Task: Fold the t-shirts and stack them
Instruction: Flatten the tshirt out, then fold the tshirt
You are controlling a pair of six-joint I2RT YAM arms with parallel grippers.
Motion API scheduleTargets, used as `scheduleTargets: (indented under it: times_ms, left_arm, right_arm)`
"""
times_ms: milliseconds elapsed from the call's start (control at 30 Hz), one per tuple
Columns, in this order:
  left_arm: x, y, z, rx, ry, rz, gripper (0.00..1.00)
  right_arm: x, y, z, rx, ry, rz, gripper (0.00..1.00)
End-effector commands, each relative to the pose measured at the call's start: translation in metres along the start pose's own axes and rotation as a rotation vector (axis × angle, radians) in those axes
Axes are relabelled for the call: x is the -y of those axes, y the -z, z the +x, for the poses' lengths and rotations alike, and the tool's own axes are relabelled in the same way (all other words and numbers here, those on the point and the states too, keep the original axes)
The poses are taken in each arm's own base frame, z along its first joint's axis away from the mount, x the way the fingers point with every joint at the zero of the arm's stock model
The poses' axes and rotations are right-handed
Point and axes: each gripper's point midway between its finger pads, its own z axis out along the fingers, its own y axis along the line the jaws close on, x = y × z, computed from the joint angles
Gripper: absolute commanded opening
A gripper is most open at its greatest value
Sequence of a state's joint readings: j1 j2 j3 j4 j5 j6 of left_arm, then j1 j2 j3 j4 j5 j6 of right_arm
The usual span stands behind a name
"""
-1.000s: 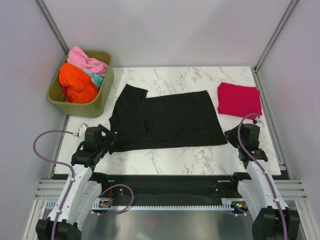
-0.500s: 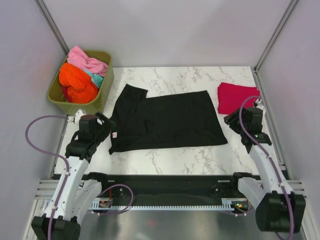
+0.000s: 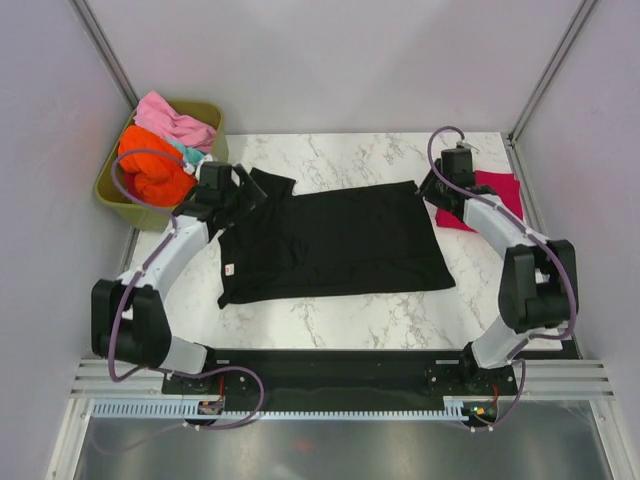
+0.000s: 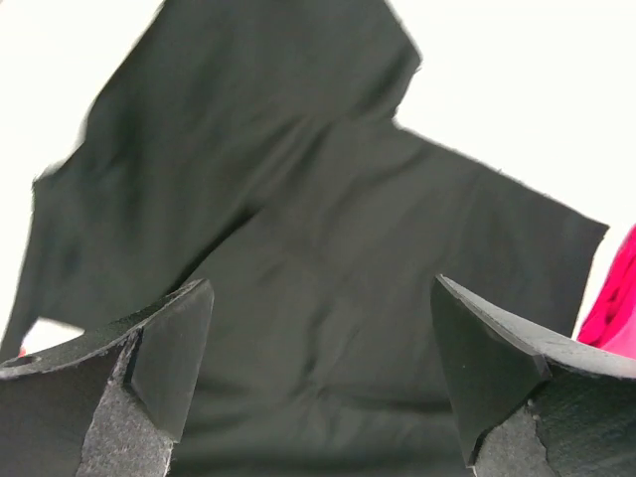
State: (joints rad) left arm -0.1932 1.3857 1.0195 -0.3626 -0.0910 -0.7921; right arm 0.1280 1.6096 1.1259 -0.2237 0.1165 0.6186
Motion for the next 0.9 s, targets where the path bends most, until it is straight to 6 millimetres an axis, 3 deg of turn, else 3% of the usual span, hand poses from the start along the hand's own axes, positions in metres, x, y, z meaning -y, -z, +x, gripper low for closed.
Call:
scheduleTargets:
  times_ms: [0, 67, 200, 367, 400, 467, 533, 733, 867]
  left_arm:
    - [0.052, -0.019, -0.035, 0.116, -0.117, 0.095, 0.96]
    - [0.072, -0.04, -0.042, 0.146, -0.155, 0.134, 0.96]
    - [0.09, -0.068, -0.058, 0.204, -0.191, 0.117, 0.96]
    - [0.11, -0.098, -0.082, 0.26, -0.212, 0.112, 0.96]
    - [0.107, -0.113, -0.078, 0.263, -0.227, 0.089, 0.95]
    - [0.112, -0.123, -0.086, 0.292, -0.242, 0.071, 0.96]
    - [0.103, -0.141, -0.083, 0.28, -0.278, 0.018, 0.96]
    - [0.109, -0.151, -0.102, 0.306, -0.308, -0.042, 0.96]
    - [0.107, -0.165, -0.102, 0.277, -0.308, -0.052, 0.97]
  right_arm:
    - [-0.016, -0.029, -0.032, 0.085, 0.051, 0.045, 0.54]
    - [-0.019, -0.044, -0.036, 0.088, 0.064, 0.063, 0.55]
    - [-0.024, -0.091, -0.036, 0.079, 0.108, 0.098, 0.54]
    - [-0.023, -0.127, -0.04, 0.107, 0.146, 0.149, 0.54]
    - [-0.024, -0.136, -0.041, 0.114, 0.148, 0.158, 0.54]
    - [-0.023, -0.145, -0.039, 0.113, 0.149, 0.166, 0.54]
    - [-0.022, -0.158, -0.035, 0.107, 0.147, 0.174, 0.54]
    - [-0.014, -0.184, -0.019, 0.077, 0.16, 0.199, 0.52]
    - [-0.012, -0.185, -0.016, 0.07, 0.165, 0.204, 0.4]
